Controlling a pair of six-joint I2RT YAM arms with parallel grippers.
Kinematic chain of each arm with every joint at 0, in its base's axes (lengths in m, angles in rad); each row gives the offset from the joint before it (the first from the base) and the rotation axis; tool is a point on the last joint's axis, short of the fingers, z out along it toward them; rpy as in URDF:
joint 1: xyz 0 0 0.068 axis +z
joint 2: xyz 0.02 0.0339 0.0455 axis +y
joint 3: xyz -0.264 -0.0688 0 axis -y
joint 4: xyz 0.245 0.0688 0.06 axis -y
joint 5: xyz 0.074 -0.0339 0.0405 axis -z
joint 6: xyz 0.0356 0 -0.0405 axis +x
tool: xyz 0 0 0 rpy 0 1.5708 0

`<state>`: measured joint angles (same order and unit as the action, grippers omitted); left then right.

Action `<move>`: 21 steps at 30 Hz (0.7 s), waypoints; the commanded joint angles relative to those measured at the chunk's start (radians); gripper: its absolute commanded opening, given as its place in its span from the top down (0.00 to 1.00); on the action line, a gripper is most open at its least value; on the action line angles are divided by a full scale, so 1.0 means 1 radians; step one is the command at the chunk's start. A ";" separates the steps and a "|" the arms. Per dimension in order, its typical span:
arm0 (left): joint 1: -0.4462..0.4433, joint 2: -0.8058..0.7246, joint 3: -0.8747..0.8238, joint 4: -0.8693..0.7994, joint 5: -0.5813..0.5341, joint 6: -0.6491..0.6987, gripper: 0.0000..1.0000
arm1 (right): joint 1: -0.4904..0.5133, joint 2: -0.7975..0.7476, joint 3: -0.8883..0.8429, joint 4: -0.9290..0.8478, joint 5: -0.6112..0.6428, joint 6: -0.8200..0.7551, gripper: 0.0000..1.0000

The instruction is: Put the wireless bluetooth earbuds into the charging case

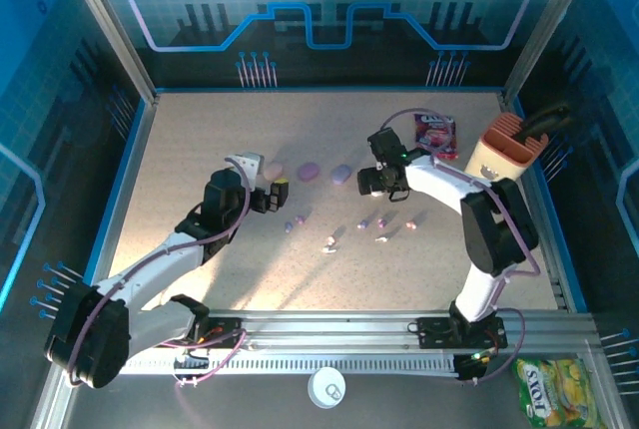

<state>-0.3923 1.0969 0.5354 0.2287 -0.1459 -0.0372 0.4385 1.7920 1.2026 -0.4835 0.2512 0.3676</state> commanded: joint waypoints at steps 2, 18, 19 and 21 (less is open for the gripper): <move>-0.013 0.003 -0.004 -0.004 -0.018 -0.017 0.01 | 0.011 0.061 0.058 -0.096 -0.027 0.035 0.17; -0.024 0.034 -0.008 0.007 -0.017 -0.021 0.01 | 0.001 0.216 0.183 -0.132 -0.050 0.031 0.31; -0.024 0.036 -0.008 0.006 -0.018 -0.021 0.01 | 0.000 0.222 0.187 -0.130 -0.054 0.032 0.32; -0.025 0.038 -0.009 0.009 -0.018 -0.021 0.01 | -0.002 0.232 0.193 -0.130 -0.058 0.034 0.34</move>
<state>-0.4091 1.1271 0.5350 0.2295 -0.1463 -0.0517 0.4377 1.9991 1.3624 -0.5873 0.2150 0.3901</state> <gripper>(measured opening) 0.992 0.667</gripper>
